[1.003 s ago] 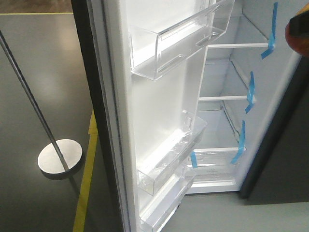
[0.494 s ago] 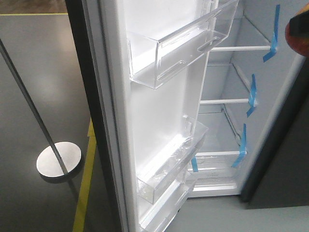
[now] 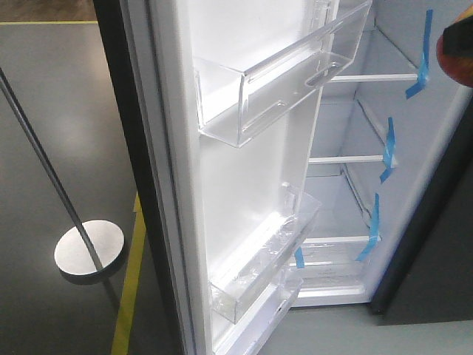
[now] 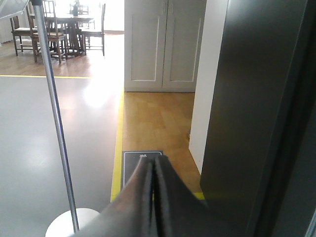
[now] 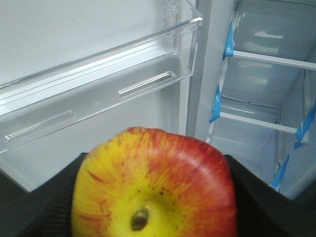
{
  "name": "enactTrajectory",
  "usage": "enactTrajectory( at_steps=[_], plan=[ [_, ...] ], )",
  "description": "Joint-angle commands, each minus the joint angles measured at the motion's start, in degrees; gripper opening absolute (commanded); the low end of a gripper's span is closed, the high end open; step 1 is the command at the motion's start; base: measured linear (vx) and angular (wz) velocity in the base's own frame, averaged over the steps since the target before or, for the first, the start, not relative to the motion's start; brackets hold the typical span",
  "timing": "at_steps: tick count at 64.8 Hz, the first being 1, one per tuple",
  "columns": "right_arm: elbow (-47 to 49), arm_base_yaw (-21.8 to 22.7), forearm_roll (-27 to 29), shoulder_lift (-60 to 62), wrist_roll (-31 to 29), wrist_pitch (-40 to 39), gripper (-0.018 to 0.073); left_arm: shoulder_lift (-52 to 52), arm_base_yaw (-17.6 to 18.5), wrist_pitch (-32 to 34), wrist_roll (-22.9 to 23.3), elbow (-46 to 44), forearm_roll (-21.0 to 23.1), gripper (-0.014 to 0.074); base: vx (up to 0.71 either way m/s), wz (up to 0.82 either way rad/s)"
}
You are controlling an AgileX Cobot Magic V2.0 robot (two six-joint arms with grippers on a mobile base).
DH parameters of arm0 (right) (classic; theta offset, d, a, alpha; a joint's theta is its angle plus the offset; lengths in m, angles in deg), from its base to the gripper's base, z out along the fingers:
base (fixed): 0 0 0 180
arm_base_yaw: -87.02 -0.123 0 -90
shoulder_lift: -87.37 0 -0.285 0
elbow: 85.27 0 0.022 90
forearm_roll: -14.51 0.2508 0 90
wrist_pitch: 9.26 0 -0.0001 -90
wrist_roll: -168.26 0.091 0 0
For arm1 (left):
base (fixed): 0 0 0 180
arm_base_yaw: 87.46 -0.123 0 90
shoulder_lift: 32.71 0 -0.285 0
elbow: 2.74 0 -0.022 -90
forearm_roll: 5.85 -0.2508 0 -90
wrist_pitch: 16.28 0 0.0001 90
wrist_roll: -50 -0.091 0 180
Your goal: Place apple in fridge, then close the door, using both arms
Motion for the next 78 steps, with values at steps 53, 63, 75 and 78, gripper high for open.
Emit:
enactTrajectory(
  at_steps=[53,63,75,78],
  plan=[
    [1.53,0.33,1.56,0.92,-0.51,-3.78,0.0025,-0.82,0.22,4.33,0.52,-0.99,-0.02,-0.0006,0.02,0.00],
    [1.53,0.33,1.56,0.92,-0.51,-3.78,0.0025,-0.82,0.22,4.33,0.52,-0.99,-0.02,-0.0006,0.00,0.00],
    [1.53,0.33,1.56,0.92,-0.51,-3.78,0.0025,-0.82,0.22,4.33,0.52,-0.99,-0.02,-0.0006,0.00,0.00],
    [1.53,0.33,1.56,0.92,-0.51,-3.78,0.0025,-0.82,0.22,4.33,0.52,-0.99,-0.02,-0.0006,0.00,0.00]
  ],
)
